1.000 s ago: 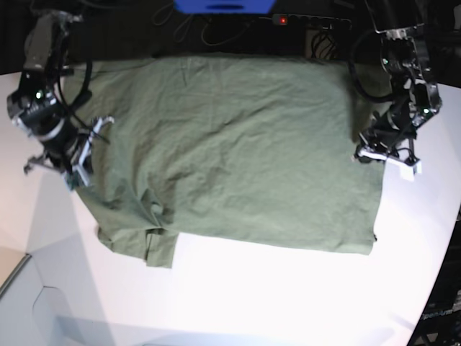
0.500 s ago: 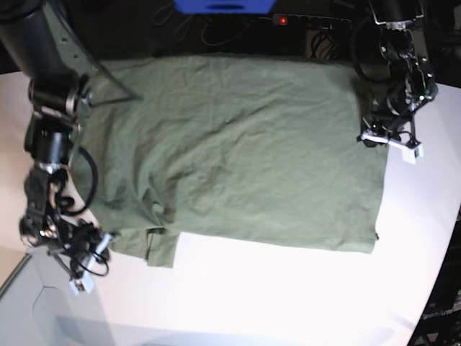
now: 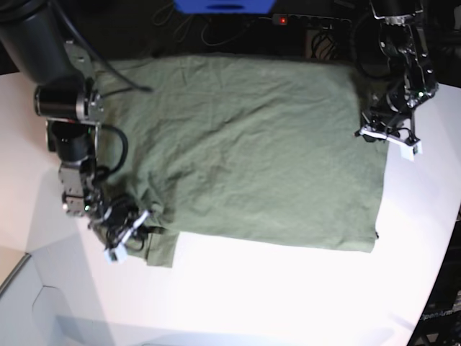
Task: Layout the t-shirt on the table in an organized manner, then fold the t-shirt properly
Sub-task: 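Drag the right gripper's corner along the shirt edge toward the hem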
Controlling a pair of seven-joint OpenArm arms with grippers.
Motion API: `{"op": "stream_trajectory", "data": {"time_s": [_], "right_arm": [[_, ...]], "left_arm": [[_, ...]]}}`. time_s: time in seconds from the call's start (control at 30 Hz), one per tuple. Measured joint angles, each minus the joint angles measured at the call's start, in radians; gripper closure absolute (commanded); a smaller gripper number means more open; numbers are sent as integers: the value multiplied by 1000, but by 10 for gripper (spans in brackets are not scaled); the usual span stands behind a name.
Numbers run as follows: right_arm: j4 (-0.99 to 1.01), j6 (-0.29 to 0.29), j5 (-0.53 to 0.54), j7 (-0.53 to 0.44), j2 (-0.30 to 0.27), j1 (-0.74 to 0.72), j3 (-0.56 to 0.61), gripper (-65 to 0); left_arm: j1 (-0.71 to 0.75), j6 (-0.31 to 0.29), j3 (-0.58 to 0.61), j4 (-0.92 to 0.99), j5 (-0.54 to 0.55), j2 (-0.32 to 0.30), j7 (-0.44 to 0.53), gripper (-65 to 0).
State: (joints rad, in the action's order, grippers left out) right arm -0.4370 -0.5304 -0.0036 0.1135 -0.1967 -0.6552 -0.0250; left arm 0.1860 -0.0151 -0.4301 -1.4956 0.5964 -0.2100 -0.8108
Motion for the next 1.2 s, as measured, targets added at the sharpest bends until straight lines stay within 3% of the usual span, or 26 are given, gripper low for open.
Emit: {"op": "stream_trajectory", "data": {"time_s": [0.03, 0.13, 0.27, 0.33, 0.37, 0.5, 0.63, 0.73, 0.9, 1.0, 1.2], "right_arm": [[1, 35, 20, -55, -2, 15, 24, 0], [-2, 122, 13, -40, -16, 6, 97, 0], [-3, 328, 18, -50, -41, 9, 160, 0], [-2, 497, 9, -44, -52, 11, 199, 0], [0, 554, 11, -43, -57, 13, 210, 0], [-20, 713, 12, -11, -78, 19, 213, 0], [-185, 709, 19, -11, -80, 51, 151, 0], [-314, 620, 18, -13, -76, 96, 116, 0], [-509, 513, 16, 109, -60, 225, 110, 0], [-645, 493, 16, 191, -31, 294, 113, 0], [-914, 388, 13, 329, 13, 444, 111, 0]], "left_arm": [[0, 0, 0, 0, 0, 0, 1, 0], [0, 1, 0, 2, -2, 3, 8, 0], [0, 1, 0, 3, -1, 3, 8, 0], [0, 1, 0, 3, -1, 3, 8, 0], [-1, 1, 0, 4, -2, 3, 8, 0], [0, 1, 2, 5, -1, 5, 10, 0], [3, 9, 1, -16, -10, 8, -11, 0], [26, 15, 2, -100, -12, 11, -26, 0], [9, 12, -2, -233, -9, 23, 4, 0], [-48, 9, 1, -174, -15, 40, -18, 0], [-153, 12, 0, 79, -20, 30, -3, 0]]}}
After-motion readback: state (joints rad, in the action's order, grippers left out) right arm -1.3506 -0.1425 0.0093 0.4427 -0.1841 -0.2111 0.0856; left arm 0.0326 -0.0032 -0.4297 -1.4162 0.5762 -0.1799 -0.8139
